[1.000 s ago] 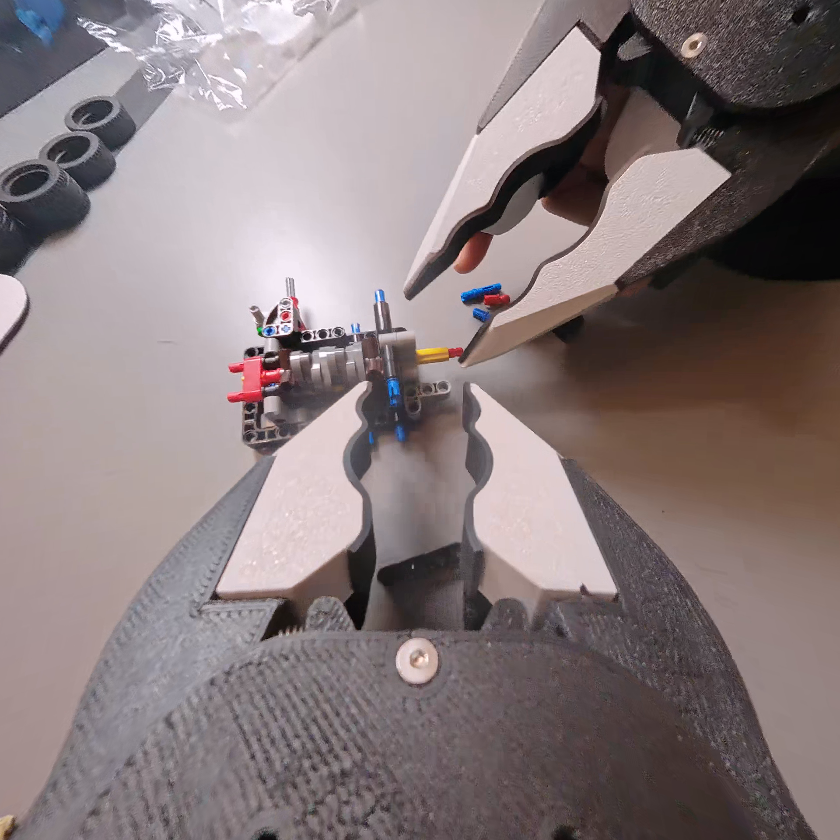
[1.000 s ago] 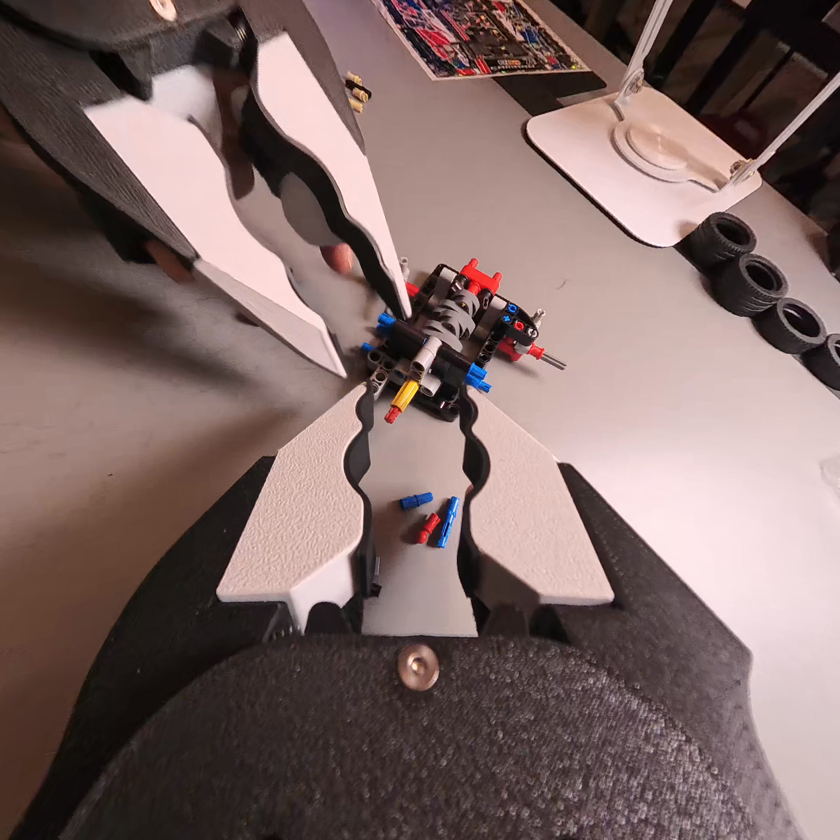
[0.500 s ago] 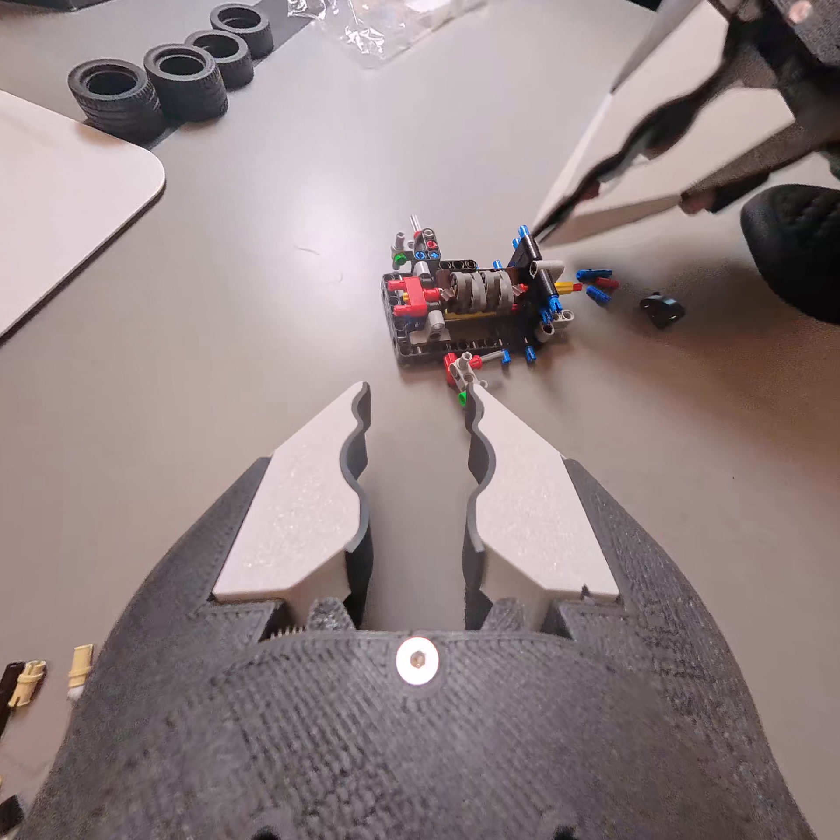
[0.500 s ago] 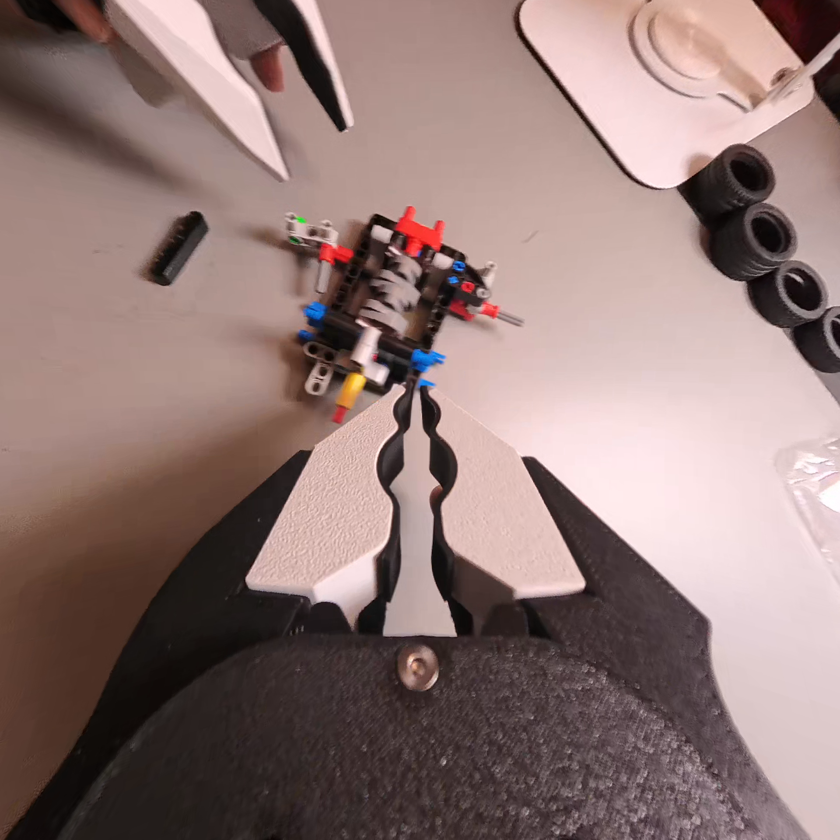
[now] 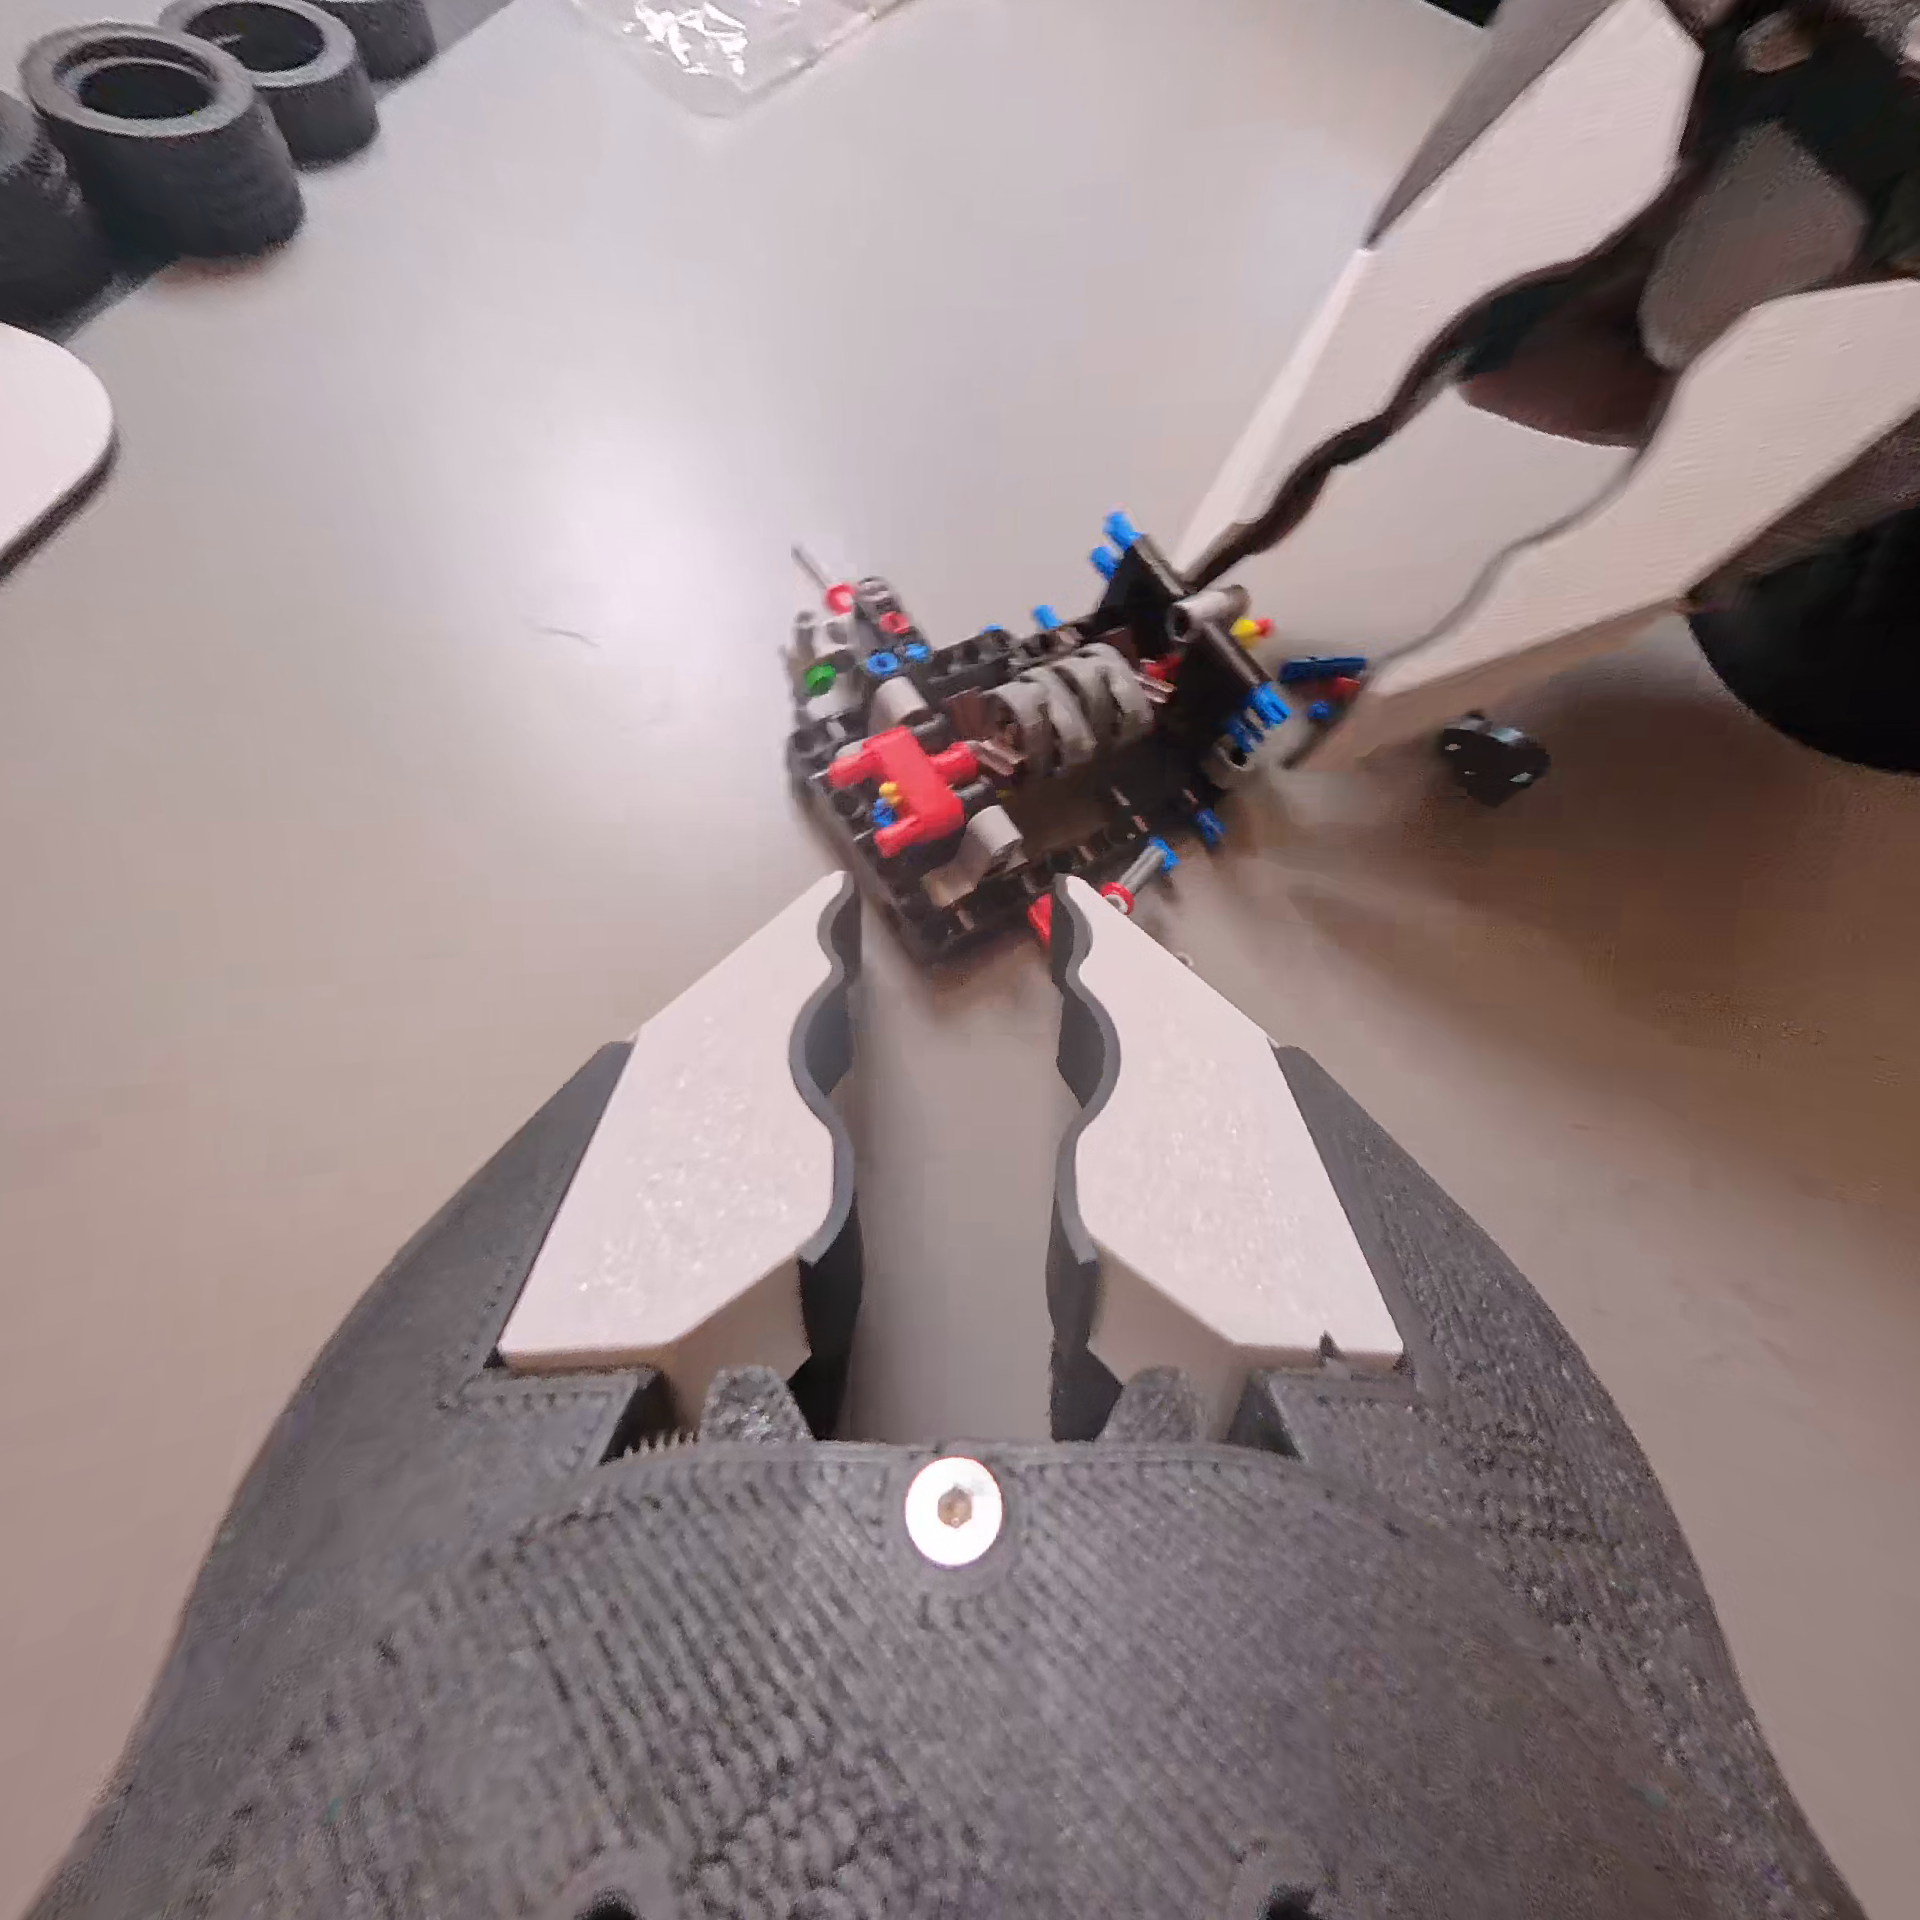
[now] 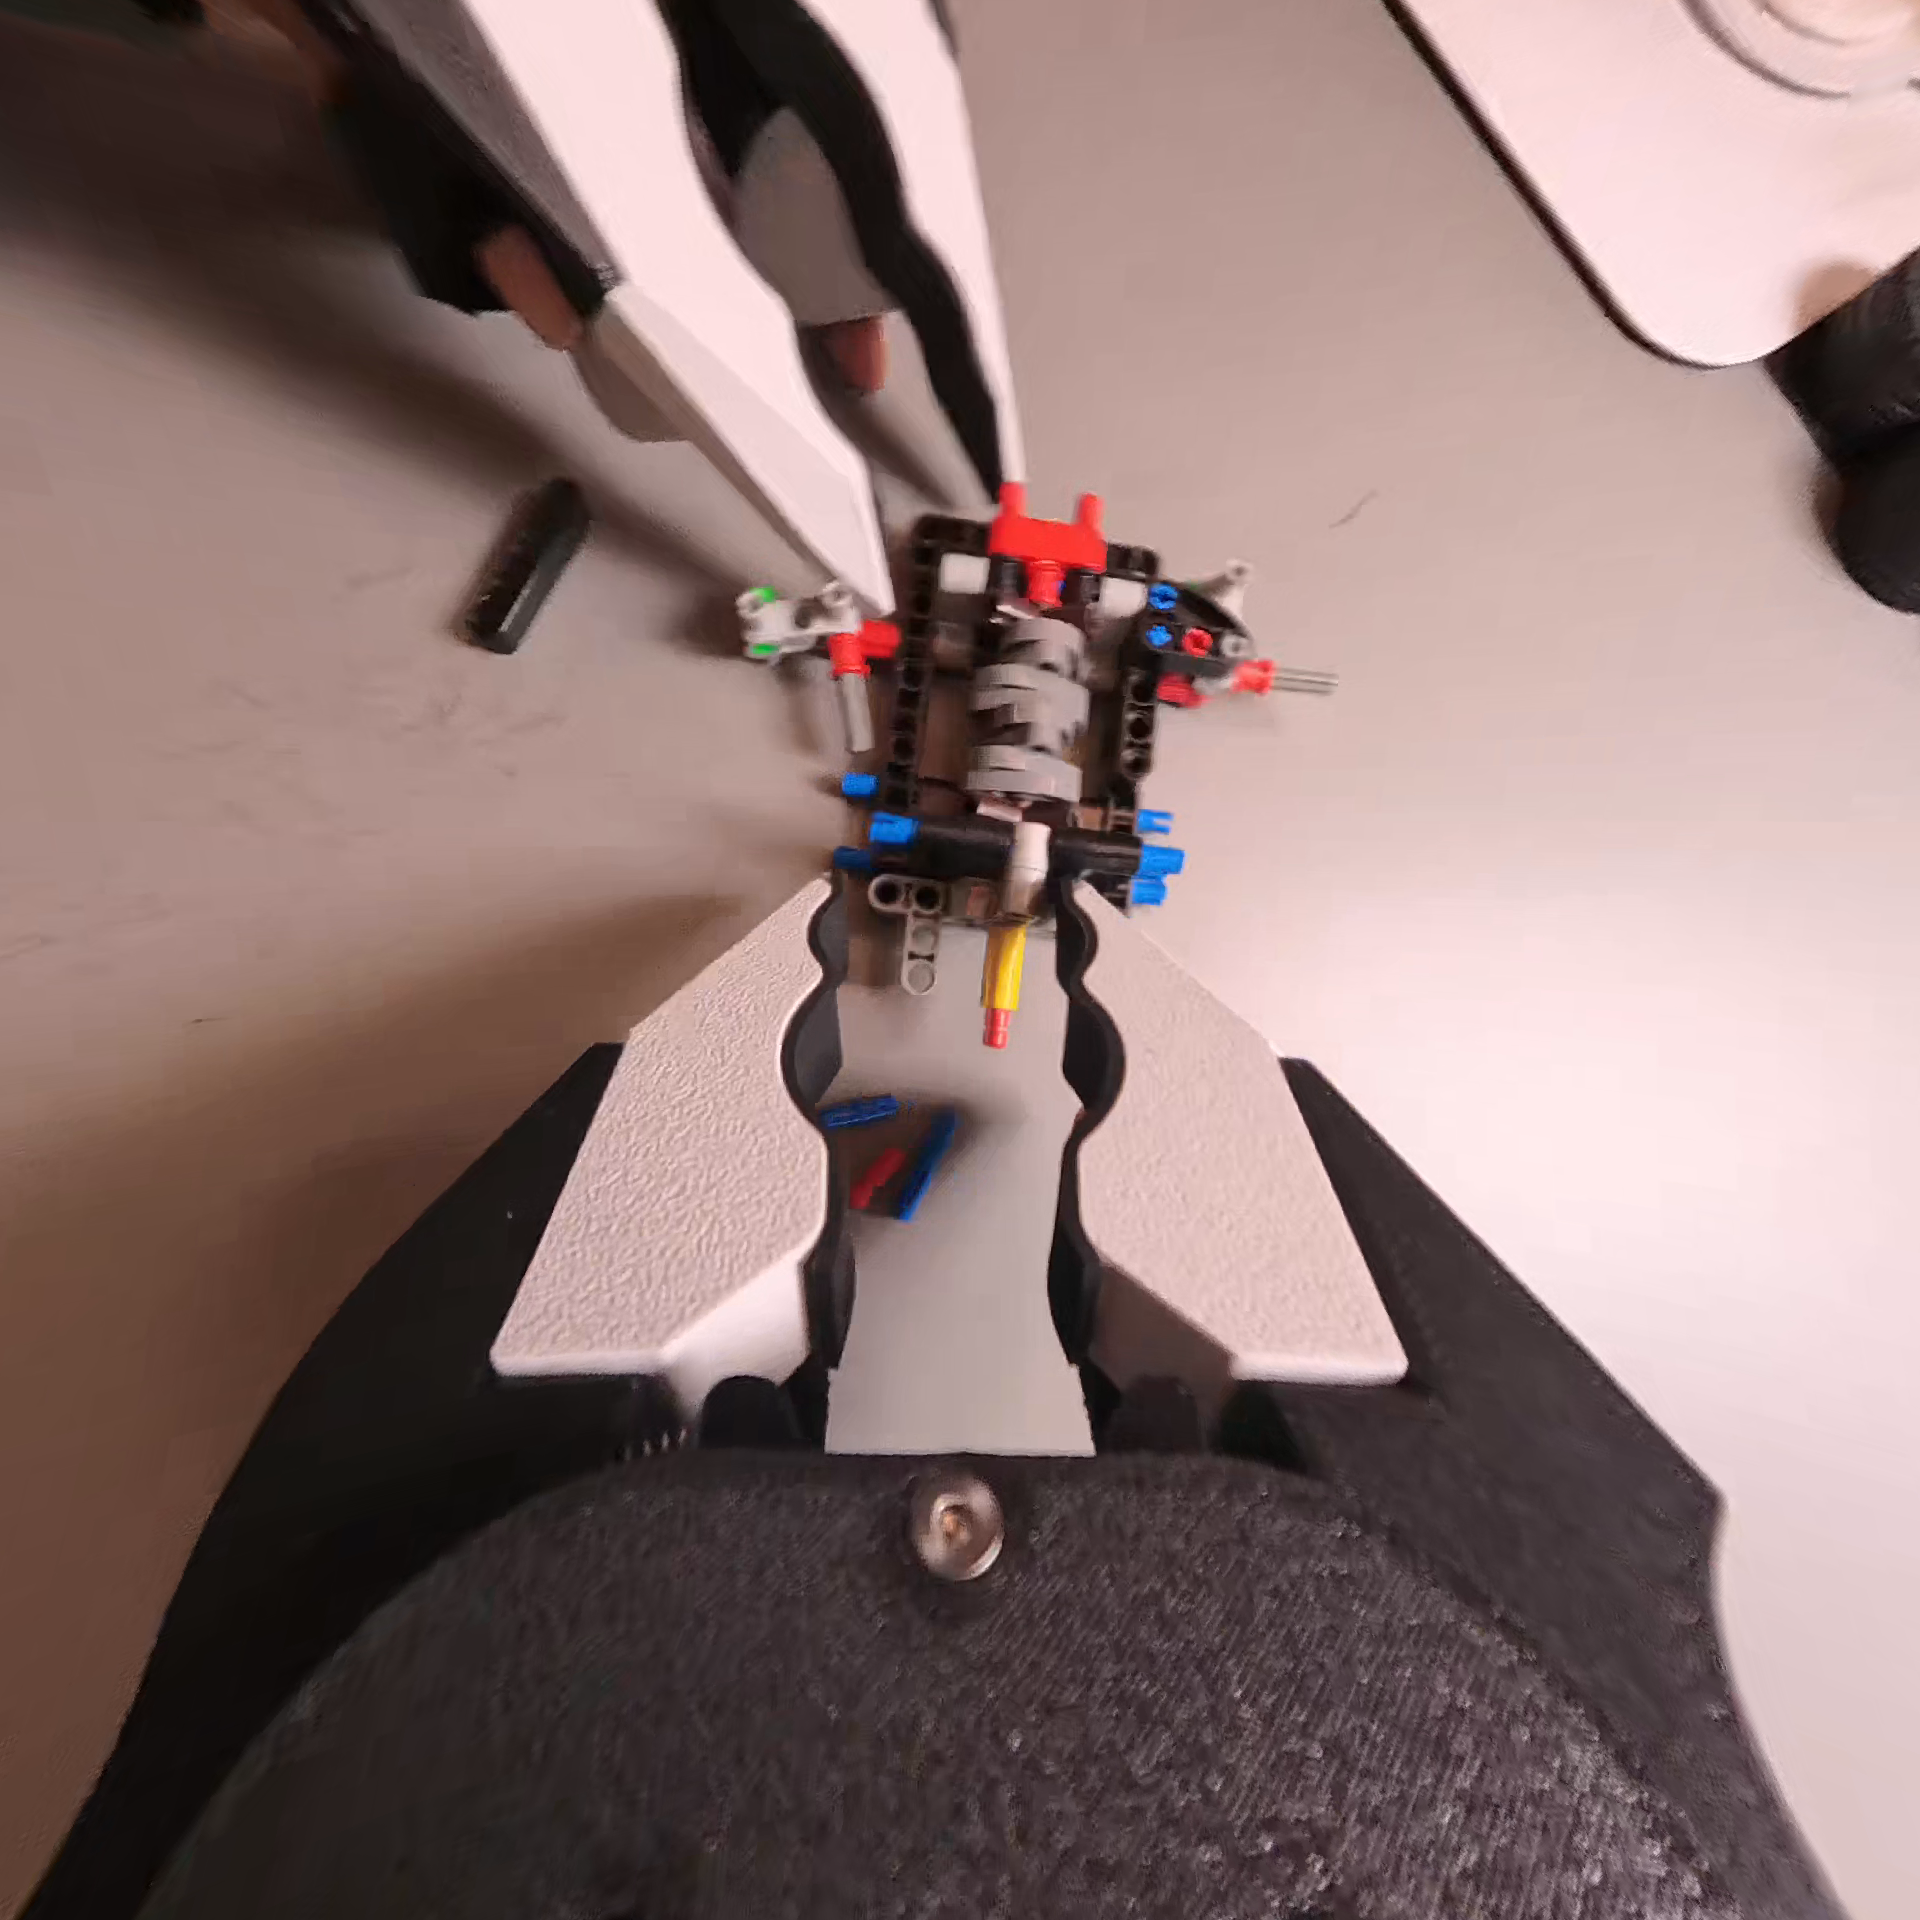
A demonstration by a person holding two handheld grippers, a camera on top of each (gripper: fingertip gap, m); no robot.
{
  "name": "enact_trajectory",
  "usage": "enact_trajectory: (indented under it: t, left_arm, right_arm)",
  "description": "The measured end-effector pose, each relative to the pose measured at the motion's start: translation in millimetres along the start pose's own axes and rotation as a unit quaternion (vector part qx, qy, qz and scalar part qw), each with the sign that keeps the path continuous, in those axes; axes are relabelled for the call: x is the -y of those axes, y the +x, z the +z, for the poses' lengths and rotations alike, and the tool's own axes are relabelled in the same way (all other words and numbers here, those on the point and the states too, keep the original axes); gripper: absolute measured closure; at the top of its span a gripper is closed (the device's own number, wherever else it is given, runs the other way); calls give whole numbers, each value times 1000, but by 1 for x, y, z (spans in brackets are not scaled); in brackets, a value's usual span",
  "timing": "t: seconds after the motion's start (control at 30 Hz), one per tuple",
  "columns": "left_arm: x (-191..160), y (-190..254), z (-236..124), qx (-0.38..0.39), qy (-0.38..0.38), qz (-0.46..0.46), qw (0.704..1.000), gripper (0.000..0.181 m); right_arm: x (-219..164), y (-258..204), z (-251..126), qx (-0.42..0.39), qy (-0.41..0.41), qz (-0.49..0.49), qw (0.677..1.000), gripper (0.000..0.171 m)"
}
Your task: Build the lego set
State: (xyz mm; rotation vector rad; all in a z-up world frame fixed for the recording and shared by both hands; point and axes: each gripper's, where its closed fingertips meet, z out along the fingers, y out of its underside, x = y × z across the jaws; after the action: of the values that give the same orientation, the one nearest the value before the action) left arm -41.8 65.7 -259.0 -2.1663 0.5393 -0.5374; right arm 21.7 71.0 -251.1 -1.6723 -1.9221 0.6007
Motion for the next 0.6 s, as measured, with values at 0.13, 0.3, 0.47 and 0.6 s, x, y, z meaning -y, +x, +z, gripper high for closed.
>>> enact_trajectory:
  t: [0.13, 0.3, 0.47, 0.6]
  left_arm:
    - [-4, 18, -3, -18, -11, 19, 1000, 152]
    - [-10, 30, -4, -23, -27, 40, 999, 154]
    - [-12, 40, -32, -25, -16, 60, 998, 151]
    - [-28, 57, -53, -23, -30, 82, 996, 150]
  right_arm:
    - [-1, 10, -1, 35, 0, -39, 999, 141]
    - [-1, 36, 6, 29, 14, -91, 995, 139]
    - [-5, 24, -30, 35, 57, -104, 992, 137]
    - [-43, -28, -52, 108, 30, -121, 986, 144]
